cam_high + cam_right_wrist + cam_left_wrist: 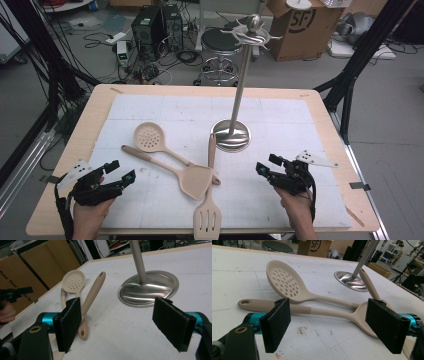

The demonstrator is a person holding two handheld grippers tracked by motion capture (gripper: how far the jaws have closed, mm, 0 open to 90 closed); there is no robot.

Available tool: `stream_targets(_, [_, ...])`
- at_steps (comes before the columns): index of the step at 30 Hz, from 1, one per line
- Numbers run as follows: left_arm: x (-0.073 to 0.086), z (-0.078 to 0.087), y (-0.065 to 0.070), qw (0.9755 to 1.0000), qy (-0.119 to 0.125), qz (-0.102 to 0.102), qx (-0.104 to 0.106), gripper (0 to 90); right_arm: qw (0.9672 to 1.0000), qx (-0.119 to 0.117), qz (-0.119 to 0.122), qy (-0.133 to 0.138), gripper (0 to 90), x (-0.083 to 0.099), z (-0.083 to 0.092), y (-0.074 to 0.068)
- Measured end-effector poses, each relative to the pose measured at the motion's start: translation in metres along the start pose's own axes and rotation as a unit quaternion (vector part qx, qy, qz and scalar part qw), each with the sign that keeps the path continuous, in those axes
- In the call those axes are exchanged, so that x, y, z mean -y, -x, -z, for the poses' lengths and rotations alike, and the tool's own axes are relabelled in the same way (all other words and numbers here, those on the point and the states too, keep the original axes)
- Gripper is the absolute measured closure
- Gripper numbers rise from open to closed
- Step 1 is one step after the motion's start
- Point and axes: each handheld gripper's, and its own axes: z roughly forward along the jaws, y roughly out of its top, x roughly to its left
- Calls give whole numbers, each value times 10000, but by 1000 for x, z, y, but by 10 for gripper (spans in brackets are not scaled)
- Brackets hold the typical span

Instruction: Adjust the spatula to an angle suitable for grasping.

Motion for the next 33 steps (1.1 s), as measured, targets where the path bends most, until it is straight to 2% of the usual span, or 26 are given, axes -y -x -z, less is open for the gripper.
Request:
stream_targets(4, [1, 0, 0, 9999, -55, -68, -103, 210, 10000, -12, 24, -38, 229, 0, -3, -1])
stream_targets(6, [1, 1, -2, 9998, -97, -99, -129, 209, 9999, -96, -13, -47, 232, 0, -5, -2])
stream_targets(13, [3, 4, -3, 9998, -56, -39, -179, 209, 9998, -161, 45, -55, 281, -2, -7, -4])
stream_targets(14, [2, 5, -3, 9998, -27, -37, -193, 209, 9996, -278, 52, -88, 331, -2, -8, -5])
stream_targets(18, [2, 8, -3, 9997, 17, -24, -222, 210, 9991, -382, 87, -173, 402, -2, -12, -7])
stream_targets(23, [3, 9, -3, 9998, 19, -7, -212, 209, 9988, -442, 123, -157, 460, -4, -14, -10])
stream_targets(24, [3, 9, -3, 9998, 29, -27, -202, 209, 9989, -424, 94, -175, 533, -6, -16, -12])
stream_targets(28, [2, 10, -2, 9997, 64, -9, -218, 209, 9987, -432, 46, -266, 591, -8, -21, -13])
stream_targets(33, [2, 11, -2, 9997, 99, -59, -227, 215, 9981, -474, 88, -381, 721, -11, -27, -16])
